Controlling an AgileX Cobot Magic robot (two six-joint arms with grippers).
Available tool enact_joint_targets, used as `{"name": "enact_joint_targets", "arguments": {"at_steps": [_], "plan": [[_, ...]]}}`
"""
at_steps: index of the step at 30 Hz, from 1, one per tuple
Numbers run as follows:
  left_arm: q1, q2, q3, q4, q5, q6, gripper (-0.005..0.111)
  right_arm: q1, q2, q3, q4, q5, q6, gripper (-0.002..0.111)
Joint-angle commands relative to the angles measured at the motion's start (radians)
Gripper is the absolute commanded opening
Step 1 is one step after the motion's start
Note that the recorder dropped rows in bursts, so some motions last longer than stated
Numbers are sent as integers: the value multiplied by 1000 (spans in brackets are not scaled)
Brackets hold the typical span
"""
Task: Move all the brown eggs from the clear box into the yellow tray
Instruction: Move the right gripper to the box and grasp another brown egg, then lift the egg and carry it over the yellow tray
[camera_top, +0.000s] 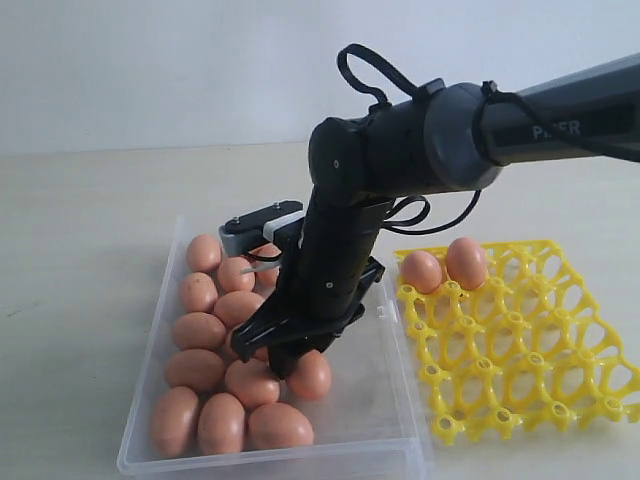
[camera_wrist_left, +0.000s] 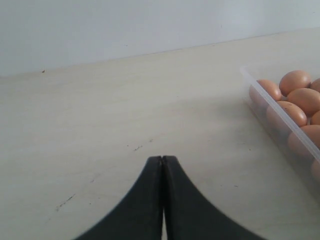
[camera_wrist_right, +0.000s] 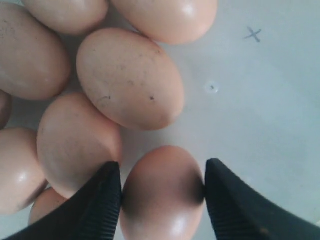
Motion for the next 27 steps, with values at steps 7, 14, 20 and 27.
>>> {"name": "enact_joint_targets", "arguments": {"at_steps": [7, 14, 20, 27], "plan": [[-3, 1, -4, -1, -14, -4, 0, 5, 52, -1, -11, -5, 16, 56], [-3, 1, -4, -1, -14, -4, 0, 5, -8, -1, -19, -50, -50, 0], [-3, 1, -4, -1, -14, -4, 0, 5, -161, 75, -57, -201, -66, 0], [-3, 1, -4, -1, -14, -4, 0, -53, -426, 400, 5, -682, -127, 0]]}}
